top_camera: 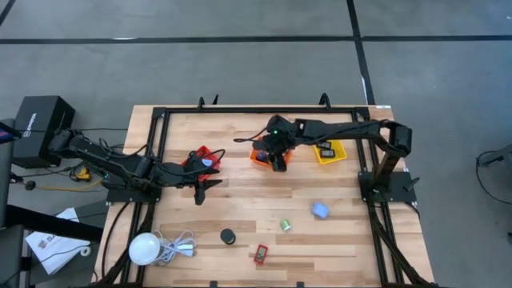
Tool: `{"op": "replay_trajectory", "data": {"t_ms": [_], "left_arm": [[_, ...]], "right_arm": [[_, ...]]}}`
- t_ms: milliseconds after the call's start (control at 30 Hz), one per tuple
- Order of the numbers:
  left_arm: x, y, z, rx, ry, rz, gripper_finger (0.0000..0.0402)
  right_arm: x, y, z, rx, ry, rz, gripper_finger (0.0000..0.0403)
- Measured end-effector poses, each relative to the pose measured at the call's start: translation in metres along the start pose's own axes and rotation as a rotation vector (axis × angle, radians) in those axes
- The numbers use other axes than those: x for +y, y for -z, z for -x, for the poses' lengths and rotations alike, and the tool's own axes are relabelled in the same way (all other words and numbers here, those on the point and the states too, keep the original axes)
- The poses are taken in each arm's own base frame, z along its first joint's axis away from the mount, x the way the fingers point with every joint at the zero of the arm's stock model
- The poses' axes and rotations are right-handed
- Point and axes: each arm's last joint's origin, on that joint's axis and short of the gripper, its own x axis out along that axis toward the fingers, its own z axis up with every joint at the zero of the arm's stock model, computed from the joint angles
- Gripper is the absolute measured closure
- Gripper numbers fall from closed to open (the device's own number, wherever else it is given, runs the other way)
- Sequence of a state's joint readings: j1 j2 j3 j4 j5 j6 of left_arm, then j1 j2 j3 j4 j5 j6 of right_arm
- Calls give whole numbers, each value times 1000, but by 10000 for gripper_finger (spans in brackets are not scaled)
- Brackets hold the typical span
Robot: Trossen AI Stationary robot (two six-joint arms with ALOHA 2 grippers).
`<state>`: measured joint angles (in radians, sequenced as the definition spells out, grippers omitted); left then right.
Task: Pick & Place Office items
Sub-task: Put the top black hourglass into the orange basket, then put the red digital timer into the yellow basket
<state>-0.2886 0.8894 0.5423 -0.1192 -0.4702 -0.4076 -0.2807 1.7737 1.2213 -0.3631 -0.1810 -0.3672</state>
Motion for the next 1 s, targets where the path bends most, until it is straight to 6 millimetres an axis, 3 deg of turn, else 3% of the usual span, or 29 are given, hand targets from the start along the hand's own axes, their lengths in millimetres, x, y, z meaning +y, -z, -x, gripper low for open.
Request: {"op": "replay_trajectory", "data": {"t_ms": [267, 567, 667, 1000], "left_arm": [[0, 0, 0, -2, 1, 1, 234], [0, 0, 0, -3, 1, 2, 234], [0, 0, 0, -5, 2, 3, 234], [0, -1, 0, -10, 4, 5, 234]], "right_arm": [[-6, 1, 3, -2, 16, -13, 255], [3, -22, 20, 37, -21, -21, 275], [12, -31, 28, 78, -51, -86, 281], [64, -61, 53, 181, -164, -4, 270]]}}
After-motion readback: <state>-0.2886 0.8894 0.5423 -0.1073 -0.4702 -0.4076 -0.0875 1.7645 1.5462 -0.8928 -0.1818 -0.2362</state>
